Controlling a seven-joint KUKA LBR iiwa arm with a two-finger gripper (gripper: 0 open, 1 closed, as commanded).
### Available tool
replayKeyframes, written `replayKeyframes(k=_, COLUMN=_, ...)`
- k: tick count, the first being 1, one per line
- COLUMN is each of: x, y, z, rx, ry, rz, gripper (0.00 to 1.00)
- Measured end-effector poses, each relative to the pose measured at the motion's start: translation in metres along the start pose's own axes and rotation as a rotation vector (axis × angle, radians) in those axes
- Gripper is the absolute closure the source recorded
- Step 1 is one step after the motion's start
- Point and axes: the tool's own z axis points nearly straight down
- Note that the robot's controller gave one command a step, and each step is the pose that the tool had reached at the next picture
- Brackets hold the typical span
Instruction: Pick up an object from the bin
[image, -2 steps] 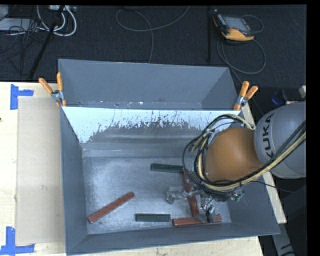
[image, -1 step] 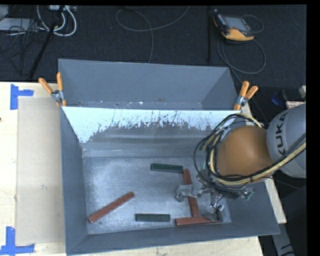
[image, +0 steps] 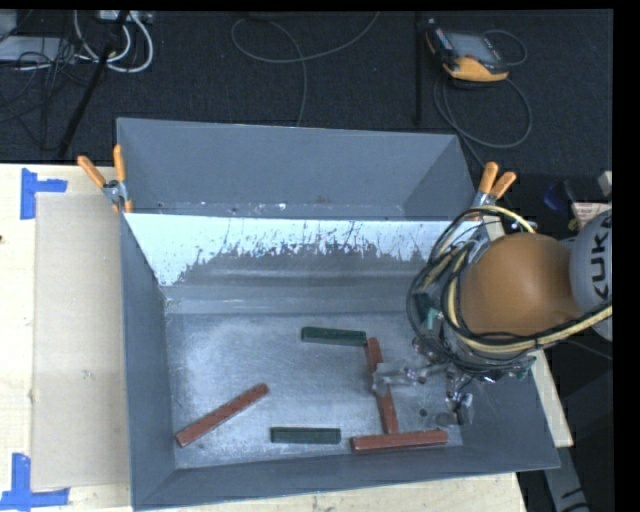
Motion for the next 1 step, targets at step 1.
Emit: replayKeyframes(k=1, x=-0.0241, y=0.0138, z=0.031, rx=-0.005, ry=0.001, rz=-0.324, gripper=0.0)
